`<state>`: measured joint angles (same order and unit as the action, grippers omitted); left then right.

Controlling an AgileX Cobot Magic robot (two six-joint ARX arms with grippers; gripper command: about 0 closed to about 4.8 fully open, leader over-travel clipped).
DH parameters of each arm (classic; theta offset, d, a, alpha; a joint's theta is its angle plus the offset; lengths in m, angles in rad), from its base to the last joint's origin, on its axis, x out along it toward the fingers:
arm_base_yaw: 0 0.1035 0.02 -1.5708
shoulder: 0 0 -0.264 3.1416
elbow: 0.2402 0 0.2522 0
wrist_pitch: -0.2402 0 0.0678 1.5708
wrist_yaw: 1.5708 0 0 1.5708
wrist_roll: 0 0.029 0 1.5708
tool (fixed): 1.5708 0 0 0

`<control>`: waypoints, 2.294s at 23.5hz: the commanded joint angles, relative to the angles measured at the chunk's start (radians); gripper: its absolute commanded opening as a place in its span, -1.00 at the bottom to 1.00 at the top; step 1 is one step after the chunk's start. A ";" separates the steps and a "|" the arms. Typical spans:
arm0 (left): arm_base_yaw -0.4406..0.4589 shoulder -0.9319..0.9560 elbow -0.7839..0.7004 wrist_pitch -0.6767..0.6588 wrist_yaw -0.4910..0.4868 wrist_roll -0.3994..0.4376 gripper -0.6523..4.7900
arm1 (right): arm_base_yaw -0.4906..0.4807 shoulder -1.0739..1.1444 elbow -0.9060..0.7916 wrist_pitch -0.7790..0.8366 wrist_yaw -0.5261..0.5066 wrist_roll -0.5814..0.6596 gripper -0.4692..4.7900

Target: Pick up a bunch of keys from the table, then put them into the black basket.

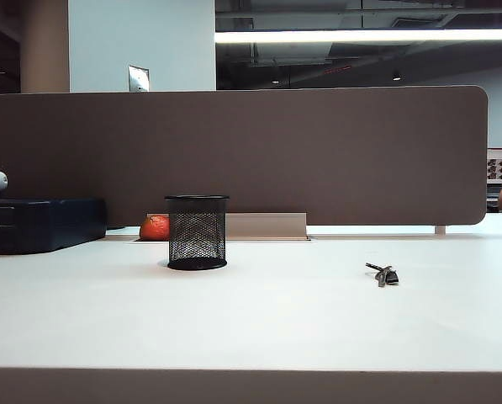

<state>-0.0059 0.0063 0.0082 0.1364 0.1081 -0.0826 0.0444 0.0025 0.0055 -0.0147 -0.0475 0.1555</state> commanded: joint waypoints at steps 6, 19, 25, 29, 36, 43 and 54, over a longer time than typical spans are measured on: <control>0.000 0.000 0.003 0.007 0.001 0.000 -0.78 | 0.001 -0.001 0.000 0.019 0.004 -0.003 -0.84; 0.000 0.000 0.003 0.008 0.009 -0.001 -0.78 | 0.001 -0.001 0.005 0.019 0.002 -0.003 -0.84; 0.000 0.000 0.020 0.005 0.076 -0.003 -0.78 | 0.001 -0.001 0.063 -0.002 0.002 0.012 -0.85; 0.000 0.000 0.050 -0.036 0.076 -0.003 -0.78 | 0.001 -0.001 0.134 -0.063 0.005 0.017 -0.85; 0.000 0.000 0.143 -0.202 0.133 -0.003 -0.78 | 0.001 0.018 0.312 -0.211 0.053 0.029 -0.85; 0.000 0.000 0.181 -0.226 0.219 -0.003 -0.76 | 0.002 0.153 0.529 -0.380 0.047 0.032 -0.84; 0.000 0.001 0.232 -0.342 0.290 -0.003 -0.74 | 0.002 0.580 0.892 -0.584 -0.127 0.034 -0.04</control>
<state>-0.0059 0.0063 0.2352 -0.2031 0.3737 -0.0834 0.0452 0.5568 0.8772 -0.5758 -0.1333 0.1864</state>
